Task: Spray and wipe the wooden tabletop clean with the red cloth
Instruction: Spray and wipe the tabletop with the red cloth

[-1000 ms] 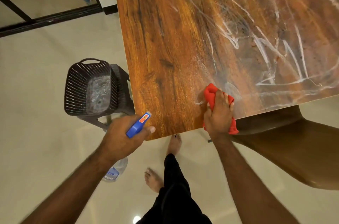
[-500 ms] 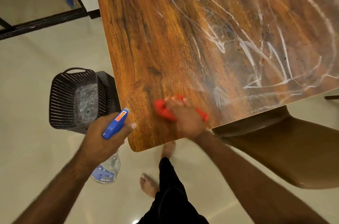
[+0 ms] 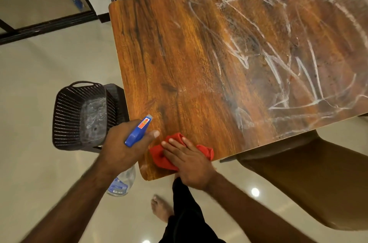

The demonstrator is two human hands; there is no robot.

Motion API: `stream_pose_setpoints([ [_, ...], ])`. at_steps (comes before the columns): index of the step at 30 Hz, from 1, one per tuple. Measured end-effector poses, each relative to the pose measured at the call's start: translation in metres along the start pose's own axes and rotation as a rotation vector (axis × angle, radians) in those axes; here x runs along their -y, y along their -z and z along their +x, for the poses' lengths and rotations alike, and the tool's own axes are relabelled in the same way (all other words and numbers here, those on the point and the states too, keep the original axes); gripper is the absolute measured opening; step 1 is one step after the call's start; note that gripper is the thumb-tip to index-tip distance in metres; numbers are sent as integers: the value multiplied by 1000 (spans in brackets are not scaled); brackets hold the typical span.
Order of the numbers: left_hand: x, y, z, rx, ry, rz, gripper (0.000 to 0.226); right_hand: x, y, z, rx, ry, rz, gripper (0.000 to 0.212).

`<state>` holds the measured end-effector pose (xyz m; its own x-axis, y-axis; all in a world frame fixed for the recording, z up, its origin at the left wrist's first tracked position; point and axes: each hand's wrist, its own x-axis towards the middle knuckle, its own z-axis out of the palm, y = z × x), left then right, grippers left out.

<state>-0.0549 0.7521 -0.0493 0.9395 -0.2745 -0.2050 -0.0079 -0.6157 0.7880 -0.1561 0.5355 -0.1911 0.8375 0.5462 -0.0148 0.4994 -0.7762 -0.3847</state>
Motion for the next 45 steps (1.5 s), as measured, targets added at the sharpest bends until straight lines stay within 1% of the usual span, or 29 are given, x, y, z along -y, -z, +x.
stream_pose_setpoints([
  [1,1,0,4,3,-2,10,46,-15,4,-4,12,-6,-8,82],
  [3,2,3,12,25,-3,15,47,-49,21,-6,5,-114,-16,88],
  [6,4,10,23,27,0,11,46,-108,57,6,-95,-445,40,89],
  [8,3,15,28,9,0,-2,45,-140,74,31,-173,-648,43,82],
  [10,0,19,33,1,22,-12,41,-150,77,63,-213,-745,23,72],
  [11,-2,20,36,-6,39,-17,38,-146,74,79,-218,-757,14,69],
  [13,-6,23,41,-22,61,-27,34,-119,62,99,-201,-694,-8,67],
  [14,-7,24,44,-27,62,-31,36,-99,54,105,-183,-618,-12,68],
  [16,-10,25,50,-31,53,-14,38,-57,35,109,-122,-420,18,66],
  [18,-12,25,57,-44,38,9,36,-31,20,106,-85,-216,45,63],
  [20,-16,26,64,-49,41,12,31,-42,20,105,-48,-61,70,65],
  [21,-17,28,67,-48,44,6,31,-56,25,107,-39,-27,68,68],
  [22,-18,30,69,-48,38,-4,33,-72,31,111,-53,-46,60,70],
  [23,-18,32,72,-49,27,-14,35,-90,39,118,-85,-123,56,71],
  [26,-14,40,77,-52,10,-35,36,-138,59,148,-201,-456,57,72],
  [28,-12,44,78,-53,19,-20,38,-151,63,164,-273,-560,56,73],
  [30,-11,48,79,-58,42,-22,40,-148,60,168,-317,-559,39,71],
  [31,-11,49,80,-63,53,-27,42,-140,58,164,-311,-533,30,70],
  [33,-9,52,84,-70,65,-23,47,-114,50,149,-246,-442,44,69],
  [36,-4,55,92,-70,98,35,53,-59,32,111,-94,-272,53,72],
  [37,-4,56,96,-67,104,56,52,-44,26,97,-74,-217,42,74],
  [39,-5,59,102,-65,94,72,49,-37,19,74,-50,-127,12,78],
  [40,-5,62,105,-64,93,63,47,-44,19,67,-27,-102,-8,81],
  [41,-5,65,107,-62,96,36,46,-57,23,65,-12,-99,-27,85],
  [42,-3,68,109,-54,105,-2,46,-71,29,67,-17,-133,-31,89],
  [43,-1,72,111,-43,113,-39,46,-85,37,72,-51,-208,-18,91],
  [45,4,79,114,-28,106,-77,46,-113,53,94,-178,-439,39,91],
])
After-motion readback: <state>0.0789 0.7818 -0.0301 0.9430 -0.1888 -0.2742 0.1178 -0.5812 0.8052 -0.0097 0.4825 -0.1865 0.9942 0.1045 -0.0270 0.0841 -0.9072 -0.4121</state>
